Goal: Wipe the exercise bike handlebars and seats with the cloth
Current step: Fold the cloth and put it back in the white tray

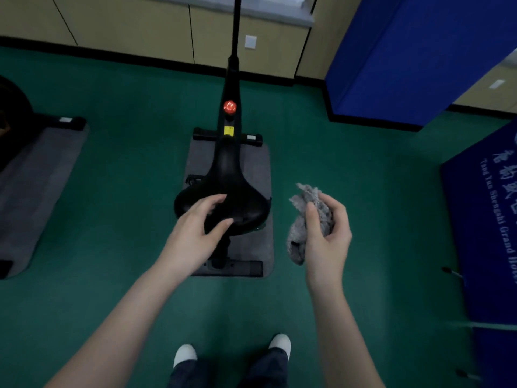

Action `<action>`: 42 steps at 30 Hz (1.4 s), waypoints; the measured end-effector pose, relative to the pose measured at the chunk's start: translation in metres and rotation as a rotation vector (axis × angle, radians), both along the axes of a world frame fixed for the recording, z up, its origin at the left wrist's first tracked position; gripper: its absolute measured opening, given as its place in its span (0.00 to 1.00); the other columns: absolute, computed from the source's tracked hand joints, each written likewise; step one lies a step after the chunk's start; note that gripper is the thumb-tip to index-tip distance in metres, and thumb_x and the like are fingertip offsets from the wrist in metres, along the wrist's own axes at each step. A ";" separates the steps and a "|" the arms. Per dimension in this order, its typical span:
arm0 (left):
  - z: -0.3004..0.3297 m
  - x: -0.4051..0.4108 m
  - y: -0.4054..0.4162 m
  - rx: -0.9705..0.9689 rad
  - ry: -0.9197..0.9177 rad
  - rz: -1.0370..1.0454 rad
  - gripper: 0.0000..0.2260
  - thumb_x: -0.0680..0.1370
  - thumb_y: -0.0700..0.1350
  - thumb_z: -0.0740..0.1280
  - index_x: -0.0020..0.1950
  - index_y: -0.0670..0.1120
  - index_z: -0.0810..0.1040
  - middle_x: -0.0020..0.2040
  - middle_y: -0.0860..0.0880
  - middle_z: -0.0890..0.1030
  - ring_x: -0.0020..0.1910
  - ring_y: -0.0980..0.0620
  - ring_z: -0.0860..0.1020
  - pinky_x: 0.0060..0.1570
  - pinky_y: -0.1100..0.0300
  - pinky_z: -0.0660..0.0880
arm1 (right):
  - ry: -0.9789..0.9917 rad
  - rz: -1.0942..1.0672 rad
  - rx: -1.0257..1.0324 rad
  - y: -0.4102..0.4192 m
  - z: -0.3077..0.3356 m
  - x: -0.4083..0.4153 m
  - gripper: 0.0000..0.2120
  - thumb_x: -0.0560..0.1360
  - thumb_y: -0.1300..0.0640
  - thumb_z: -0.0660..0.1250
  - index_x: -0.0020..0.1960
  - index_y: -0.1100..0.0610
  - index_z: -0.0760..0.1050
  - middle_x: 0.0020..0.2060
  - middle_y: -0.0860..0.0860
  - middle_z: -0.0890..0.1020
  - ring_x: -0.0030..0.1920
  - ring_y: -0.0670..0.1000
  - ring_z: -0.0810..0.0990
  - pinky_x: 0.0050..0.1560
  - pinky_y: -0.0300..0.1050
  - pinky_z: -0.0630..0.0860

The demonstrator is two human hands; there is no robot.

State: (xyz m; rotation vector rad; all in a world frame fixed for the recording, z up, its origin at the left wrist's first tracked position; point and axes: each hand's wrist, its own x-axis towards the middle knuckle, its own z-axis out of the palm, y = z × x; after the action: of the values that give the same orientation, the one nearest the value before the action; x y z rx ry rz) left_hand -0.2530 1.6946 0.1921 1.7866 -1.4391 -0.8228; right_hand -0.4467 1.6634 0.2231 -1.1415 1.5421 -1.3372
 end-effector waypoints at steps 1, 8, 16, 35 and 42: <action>0.005 -0.011 -0.004 0.005 -0.014 -0.007 0.20 0.76 0.48 0.68 0.68 0.51 0.72 0.65 0.55 0.74 0.63 0.57 0.72 0.62 0.64 0.67 | 0.003 0.025 -0.005 -0.004 0.005 -0.012 0.08 0.78 0.60 0.66 0.57 0.54 0.76 0.55 0.46 0.80 0.57 0.44 0.79 0.62 0.47 0.75; 0.044 -0.118 -0.048 -0.023 -0.076 -0.010 0.20 0.77 0.48 0.68 0.68 0.50 0.72 0.65 0.53 0.74 0.66 0.55 0.71 0.66 0.61 0.65 | 0.015 0.070 -0.050 -0.044 0.040 -0.130 0.08 0.77 0.59 0.67 0.56 0.53 0.77 0.54 0.43 0.81 0.57 0.42 0.78 0.61 0.41 0.74; 0.083 -0.232 -0.102 -0.047 -0.135 -0.085 0.20 0.79 0.51 0.63 0.71 0.51 0.68 0.70 0.52 0.70 0.71 0.54 0.65 0.68 0.61 0.60 | 0.013 0.026 -0.088 -0.092 0.071 -0.242 0.07 0.77 0.59 0.68 0.53 0.51 0.78 0.51 0.42 0.82 0.52 0.39 0.79 0.53 0.30 0.73; 0.095 -0.282 -0.344 -0.081 -0.215 -0.093 0.20 0.79 0.53 0.62 0.70 0.48 0.70 0.69 0.50 0.72 0.70 0.50 0.67 0.70 0.46 0.62 | 0.151 0.129 -0.170 -0.328 0.109 -0.294 0.06 0.76 0.58 0.68 0.52 0.52 0.78 0.49 0.42 0.83 0.50 0.39 0.80 0.52 0.31 0.73; 0.108 -0.287 -0.457 -0.103 -0.319 -0.135 0.22 0.79 0.54 0.62 0.71 0.48 0.69 0.68 0.46 0.72 0.69 0.47 0.65 0.65 0.45 0.69 | 0.179 0.159 -0.185 -0.431 0.121 -0.303 0.06 0.76 0.58 0.68 0.53 0.52 0.78 0.51 0.43 0.82 0.53 0.41 0.80 0.55 0.34 0.73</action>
State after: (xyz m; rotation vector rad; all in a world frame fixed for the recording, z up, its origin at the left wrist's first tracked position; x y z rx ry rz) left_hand -0.5401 1.2376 0.2998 1.8160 -1.7890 -0.5327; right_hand -0.7501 1.2323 0.3445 -1.5028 1.4393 -1.3200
